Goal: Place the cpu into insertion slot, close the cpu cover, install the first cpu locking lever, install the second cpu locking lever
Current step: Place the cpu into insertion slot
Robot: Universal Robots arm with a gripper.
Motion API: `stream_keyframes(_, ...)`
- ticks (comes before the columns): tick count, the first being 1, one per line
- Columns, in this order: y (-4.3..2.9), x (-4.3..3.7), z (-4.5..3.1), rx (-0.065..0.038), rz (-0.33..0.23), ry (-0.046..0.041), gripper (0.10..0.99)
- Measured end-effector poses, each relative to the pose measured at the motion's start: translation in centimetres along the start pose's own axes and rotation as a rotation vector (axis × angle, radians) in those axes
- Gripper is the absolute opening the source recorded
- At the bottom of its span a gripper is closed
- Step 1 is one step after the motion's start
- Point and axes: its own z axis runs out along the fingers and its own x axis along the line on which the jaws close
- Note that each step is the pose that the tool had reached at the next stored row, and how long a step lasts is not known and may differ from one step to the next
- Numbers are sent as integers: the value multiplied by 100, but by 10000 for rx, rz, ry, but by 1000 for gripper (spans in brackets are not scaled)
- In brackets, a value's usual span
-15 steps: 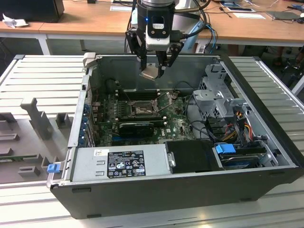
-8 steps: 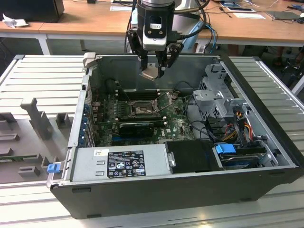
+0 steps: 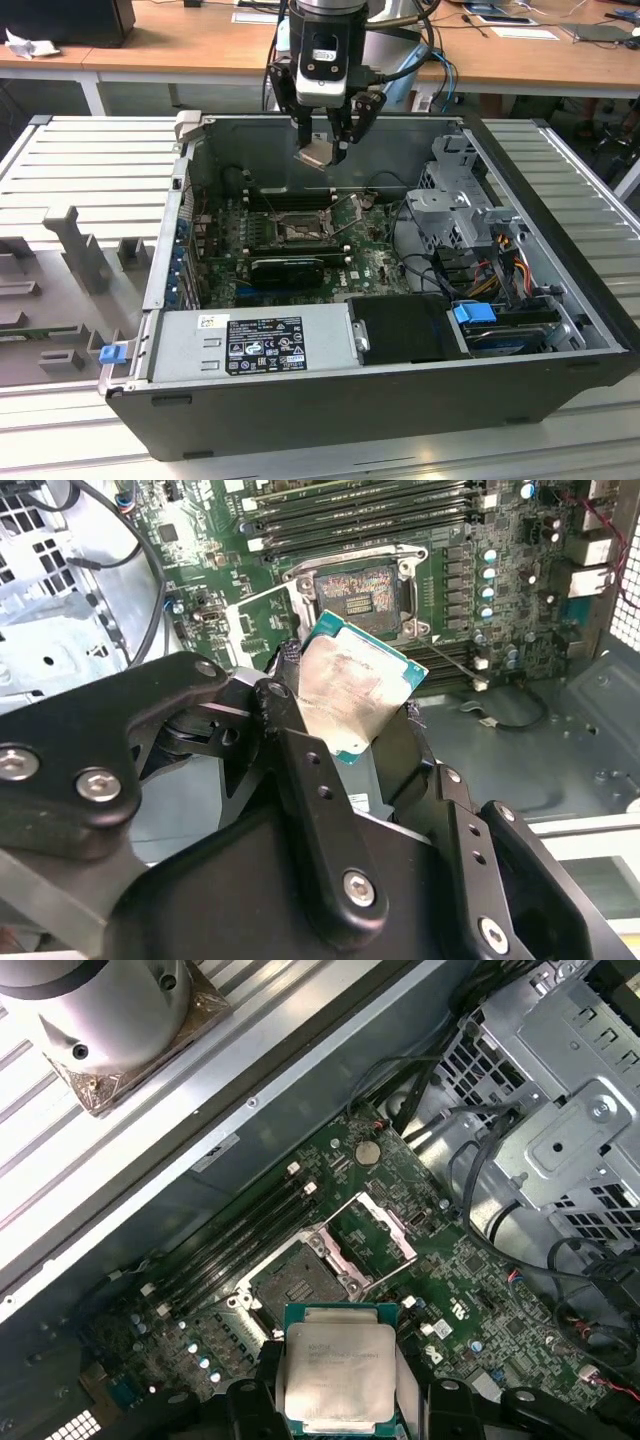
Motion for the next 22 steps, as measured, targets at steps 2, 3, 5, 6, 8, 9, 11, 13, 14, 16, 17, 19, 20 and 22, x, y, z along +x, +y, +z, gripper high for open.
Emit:
stream_keyframes(2,0,0,1,-5,223,-20,529)
stream_keyframes(3,0,0,1,-6,319,-29,529)
stream_keyframes(5,0,0,2,-9,424,-38,529)
stream_keyframes(6,0,0,2,-11,530,-47,529)
stream_keyframes(8,0,0,3,-16,786,-70,529)
stream_keyframes(9,0,0,3,-20,913,-82,529)
stream_keyframes(11,0,0,3,-23,1123,-100,529)
stream_keyframes(13,0,0,4,-27,1386,-125,529)
stream_keyframes(14,0,0,4,-29,1512,-137,529)
stream_keyframes(16,0,0,4,-34,1737,-158,529)
stream_keyframes(17,-3,3,4,-34,1782,-162,529)
stream_keyframes(19,-10,12,4,-35,1822,-166,529)
stream_keyframes(20,-12,14,4,-35,1832,-167,529)
stream_keyframes(22,-13,15,5,-36,1873,-170,529)
